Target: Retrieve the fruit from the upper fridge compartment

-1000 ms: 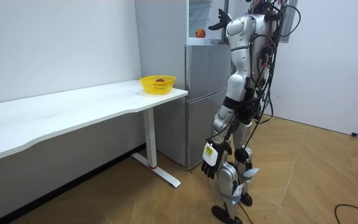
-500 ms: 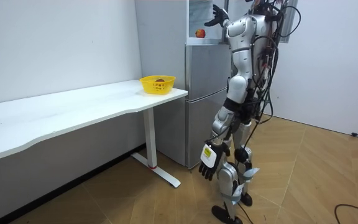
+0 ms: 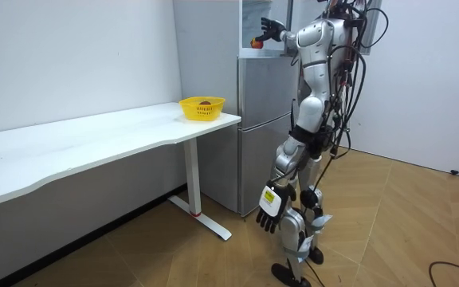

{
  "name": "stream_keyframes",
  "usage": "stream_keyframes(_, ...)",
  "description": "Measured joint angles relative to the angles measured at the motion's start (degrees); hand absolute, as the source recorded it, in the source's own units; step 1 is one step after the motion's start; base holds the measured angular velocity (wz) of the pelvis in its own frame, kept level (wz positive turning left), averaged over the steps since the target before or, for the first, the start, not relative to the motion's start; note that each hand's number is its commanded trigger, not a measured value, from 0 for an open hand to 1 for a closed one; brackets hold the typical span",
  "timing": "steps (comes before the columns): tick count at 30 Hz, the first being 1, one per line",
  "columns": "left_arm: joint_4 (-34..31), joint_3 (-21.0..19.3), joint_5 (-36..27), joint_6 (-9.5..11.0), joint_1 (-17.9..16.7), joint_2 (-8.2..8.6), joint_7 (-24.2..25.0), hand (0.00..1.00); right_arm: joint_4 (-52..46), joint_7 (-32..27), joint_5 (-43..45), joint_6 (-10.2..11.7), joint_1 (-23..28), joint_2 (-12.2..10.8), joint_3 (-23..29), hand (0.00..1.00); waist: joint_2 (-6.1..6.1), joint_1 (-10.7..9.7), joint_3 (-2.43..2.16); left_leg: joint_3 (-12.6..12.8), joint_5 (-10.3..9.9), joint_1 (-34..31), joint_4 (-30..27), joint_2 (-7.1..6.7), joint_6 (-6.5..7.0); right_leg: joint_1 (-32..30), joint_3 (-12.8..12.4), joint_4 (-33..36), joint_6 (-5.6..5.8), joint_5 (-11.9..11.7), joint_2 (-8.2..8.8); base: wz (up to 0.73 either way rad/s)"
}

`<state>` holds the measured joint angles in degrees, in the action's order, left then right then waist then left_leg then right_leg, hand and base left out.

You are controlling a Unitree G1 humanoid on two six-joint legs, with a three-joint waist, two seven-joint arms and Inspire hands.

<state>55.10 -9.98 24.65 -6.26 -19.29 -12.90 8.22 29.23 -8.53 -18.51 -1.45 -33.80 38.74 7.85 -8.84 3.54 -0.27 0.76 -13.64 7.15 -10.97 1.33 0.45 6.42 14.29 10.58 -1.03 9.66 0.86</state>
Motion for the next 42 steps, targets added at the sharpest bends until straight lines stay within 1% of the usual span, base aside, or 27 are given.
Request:
stream_keyframes(6,0.02,0.00,0.05,-0.89,0.01,-0.05,0.04,0.00,3.02,1.68,-0.06,-0.56,0.00,0.02,-0.01,0.00,-0.05,-0.13,-0.05,-0.09,0.00,-0.16,-0.01,-0.02,0.00,-0.16,0.10,-0.01,0.00,0.00,-0.02,0.00)
stream_keyframes(9,0.02,0.00,0.04,-0.94,0.02,-0.05,0.03,0.00,3.89,1.81,-0.06,-1.08,0.00,0.02,-0.01,0.00,-0.15,-0.12,-0.16,-0.09,0.00,-0.55,-0.28,-0.02,0.00,-0.44,0.10,0.00,0.00,0.00,0.00,0.00)
stream_keyframes(14,0.08,0.00,0.03,-1.17,-0.12,-0.03,-0.10,0.00,4.32,2.29,-0.14,-1.12,0.00,0.02,0.00,0.00,-0.09,-0.21,-0.17,0.03,0.00,-0.54,-0.65,0.01,0.00,-0.50,0.09,0.02,0.00,0.00,0.03,0.00)
stream_keyframes(18,0.07,-0.18,0.03,-1.35,-0.32,0.00,-0.22,0.00,4.32,2.37,-0.14,-1.15,0.00,0.02,0.00,0.00,0.28,-0.27,-0.28,0.01,0.00,-0.68,-0.66,0.03,0.00,-0.46,0.08,0.04,0.00,0.00,-0.01,0.00)
stream_keyframes(24,0.07,-1.05,-0.04,-1.36,-0.34,0.02,-0.31,0.00,4.66,2.50,-0.62,-1.15,0.00,0.03,0.00,0.00,1.09,-0.22,-0.69,0.03,0.00,-0.61,-0.45,0.00,0.01,-0.40,0.08,0.10,-0.01,-0.01,0.00,0.00)
stream_keyframes(29,0.08,-1.05,-0.04,-1.50,-0.47,0.16,-0.31,0.00,7.71,3.71,-2.01,-1.17,0.00,0.08,0.00,0.00,1.01,-0.17,-0.67,0.07,0.00,-0.55,-0.69,0.01,0.00,-0.36,0.00,0.16,-0.01,-0.01,0.05,0.00)
stream_keyframes(33,0.11,-1.06,-0.14,-1.95,-0.52,0.14,-0.30,0.00,8.69,4.36,-3.35,-1.20,0.01,0.10,0.01,0.00,0.82,-0.32,-0.43,0.10,0.00,-0.62,-0.61,-0.03,0.00,-0.44,-0.06,0.14,-0.01,0.00,-0.01,0.00)
stream_keyframes(35,0.11,-1.06,-0.16,-2.16,-0.60,0.14,-0.29,0.00,8.71,4.57,-3.70,-1.22,0.02,0.16,0.02,0.00,0.76,-0.34,-0.40,0.11,0.00,-0.62,-0.42,-0.07,0.01,-0.44,-0.05,0.11,0.00,0.00,-0.06,0.00)
stream_keyframes(37,0.11,-1.08,-0.24,-2.39,-0.64,0.14,-0.28,0.00,8.71,4.81,-3.72,-1.31,0.02,0.19,0.05,0.00,0.69,-0.36,-0.40,0.22,-0.01,-0.62,-0.34,-0.11,0.01,-0.43,-0.04,0.06,0.00,0.00,-0.06,0.00)
stream_keyframes(42,0.06,-1.10,-0.07,-3.12,-0.65,0.05,-0.22,0.00,8.74,5.41,-3.58,-2.43,0.02,0.58,0.05,0.00,0.38,-0.25,-0.57,0.08,0.00,-0.65,-0.46,-0.23,0.00,-0.46,0.02,0.06,0.00,0.00,-0.12,0.00)
